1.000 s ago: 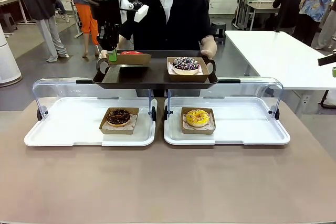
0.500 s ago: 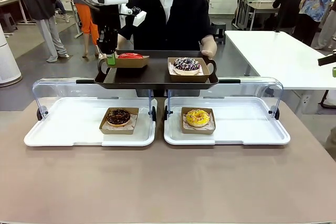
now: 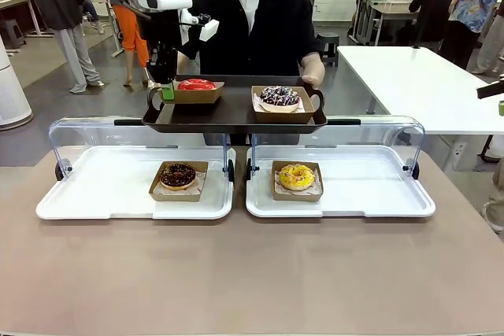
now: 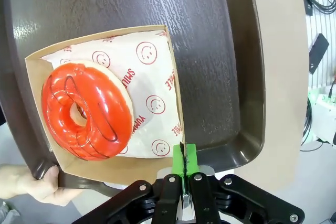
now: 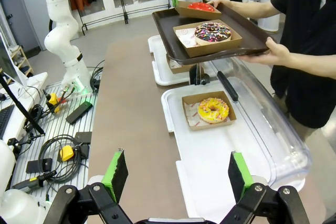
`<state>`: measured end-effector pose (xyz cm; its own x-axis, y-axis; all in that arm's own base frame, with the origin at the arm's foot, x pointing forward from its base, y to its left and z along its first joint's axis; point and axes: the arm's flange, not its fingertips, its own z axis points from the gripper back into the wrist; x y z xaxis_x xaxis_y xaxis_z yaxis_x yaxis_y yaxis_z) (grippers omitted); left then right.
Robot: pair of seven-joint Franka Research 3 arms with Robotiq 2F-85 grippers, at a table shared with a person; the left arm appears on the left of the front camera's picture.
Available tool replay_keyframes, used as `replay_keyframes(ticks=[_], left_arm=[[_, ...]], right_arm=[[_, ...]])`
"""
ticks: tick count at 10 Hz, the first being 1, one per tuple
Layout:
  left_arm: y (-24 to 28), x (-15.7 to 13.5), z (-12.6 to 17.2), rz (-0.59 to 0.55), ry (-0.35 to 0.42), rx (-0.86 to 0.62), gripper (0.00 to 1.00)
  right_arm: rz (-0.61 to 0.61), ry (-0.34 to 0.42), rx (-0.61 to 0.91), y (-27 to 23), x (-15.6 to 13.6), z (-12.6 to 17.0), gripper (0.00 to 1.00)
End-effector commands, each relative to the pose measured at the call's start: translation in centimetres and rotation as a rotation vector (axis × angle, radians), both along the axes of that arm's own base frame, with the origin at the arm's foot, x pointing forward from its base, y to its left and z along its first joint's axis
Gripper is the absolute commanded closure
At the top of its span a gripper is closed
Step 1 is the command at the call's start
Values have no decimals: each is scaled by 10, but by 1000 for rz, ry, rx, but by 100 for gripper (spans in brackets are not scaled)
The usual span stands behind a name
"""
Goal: Provide the desired donut to the person.
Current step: Place the picked Paper togo box onto the Handle tray extended by the person.
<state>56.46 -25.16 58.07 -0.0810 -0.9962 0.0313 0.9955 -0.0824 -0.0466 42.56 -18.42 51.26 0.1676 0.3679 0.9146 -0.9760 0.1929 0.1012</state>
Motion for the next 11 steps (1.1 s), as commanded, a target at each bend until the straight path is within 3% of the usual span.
replay_keyframes(ticks=[1,6,7,8,9,11], left_arm=[[1,3,5,-29,39,-28,99],[0,5,1,-56,85,-26,99],[0,6,1,-59,85,-26,47],[0,5,-1,-61,84,-26,39],[0,5,-1,-65,83,-26,0],[1,5,0,-70,78,-27,0]], right_arm=[[-3,11,10,2,-1,0,0],[-3,11,10,2,-1,0,0],[-3,11,10,2,-1,0,0],[-3,11,10,2,-1,0,0],[-3,11,10,2,-1,0,0],[-3,11,10,2,-1,0,0]])
